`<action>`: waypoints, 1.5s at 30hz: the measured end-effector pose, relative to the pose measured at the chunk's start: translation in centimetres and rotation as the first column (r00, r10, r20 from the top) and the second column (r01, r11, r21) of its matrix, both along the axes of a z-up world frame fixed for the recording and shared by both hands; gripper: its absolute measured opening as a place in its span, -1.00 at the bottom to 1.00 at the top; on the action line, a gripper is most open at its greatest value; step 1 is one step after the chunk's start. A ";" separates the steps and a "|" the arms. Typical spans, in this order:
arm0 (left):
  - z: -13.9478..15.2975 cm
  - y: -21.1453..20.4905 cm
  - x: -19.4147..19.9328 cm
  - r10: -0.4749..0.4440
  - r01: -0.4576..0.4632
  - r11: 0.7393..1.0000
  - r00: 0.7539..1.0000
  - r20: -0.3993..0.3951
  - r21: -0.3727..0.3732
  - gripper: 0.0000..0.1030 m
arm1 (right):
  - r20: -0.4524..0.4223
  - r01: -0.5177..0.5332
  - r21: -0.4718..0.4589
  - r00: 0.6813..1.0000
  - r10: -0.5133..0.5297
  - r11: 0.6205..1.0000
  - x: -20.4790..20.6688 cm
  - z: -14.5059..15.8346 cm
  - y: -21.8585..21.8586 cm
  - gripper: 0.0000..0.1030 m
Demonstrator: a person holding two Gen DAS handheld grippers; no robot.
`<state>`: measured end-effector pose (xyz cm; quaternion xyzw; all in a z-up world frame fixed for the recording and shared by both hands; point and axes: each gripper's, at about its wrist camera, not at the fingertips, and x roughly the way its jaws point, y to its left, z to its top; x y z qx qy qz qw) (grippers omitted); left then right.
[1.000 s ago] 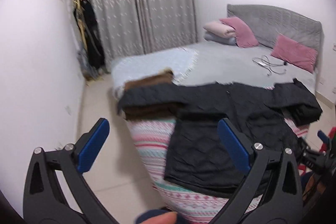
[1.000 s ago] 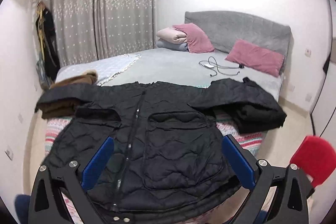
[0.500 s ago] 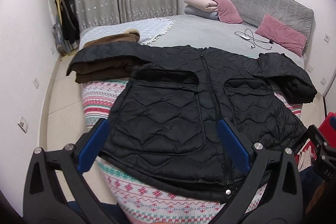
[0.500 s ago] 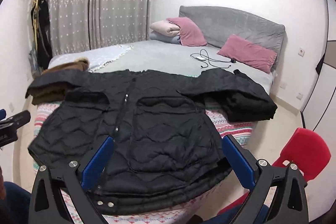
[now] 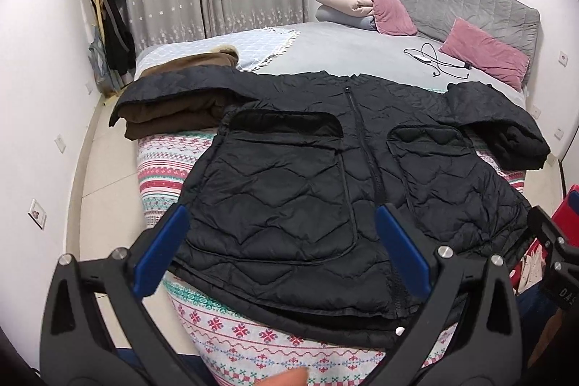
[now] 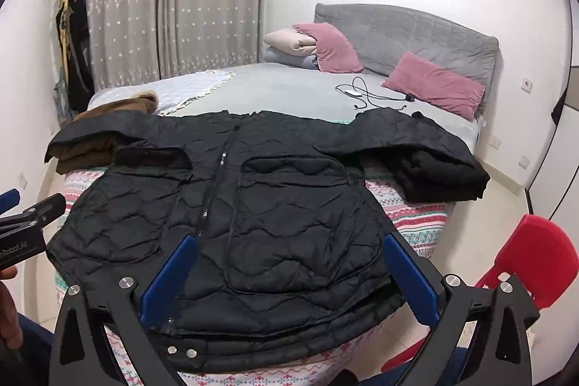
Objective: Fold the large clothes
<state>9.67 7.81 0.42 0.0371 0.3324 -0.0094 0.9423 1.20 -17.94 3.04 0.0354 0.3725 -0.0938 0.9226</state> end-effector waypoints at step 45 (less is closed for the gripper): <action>-4.0 7.8 2.6 0.144 -0.147 0.988 0.987 -0.064 -0.042 0.99 | -0.073 0.112 0.071 0.992 -0.107 0.991 1.4 -6.0 -5.7 1.00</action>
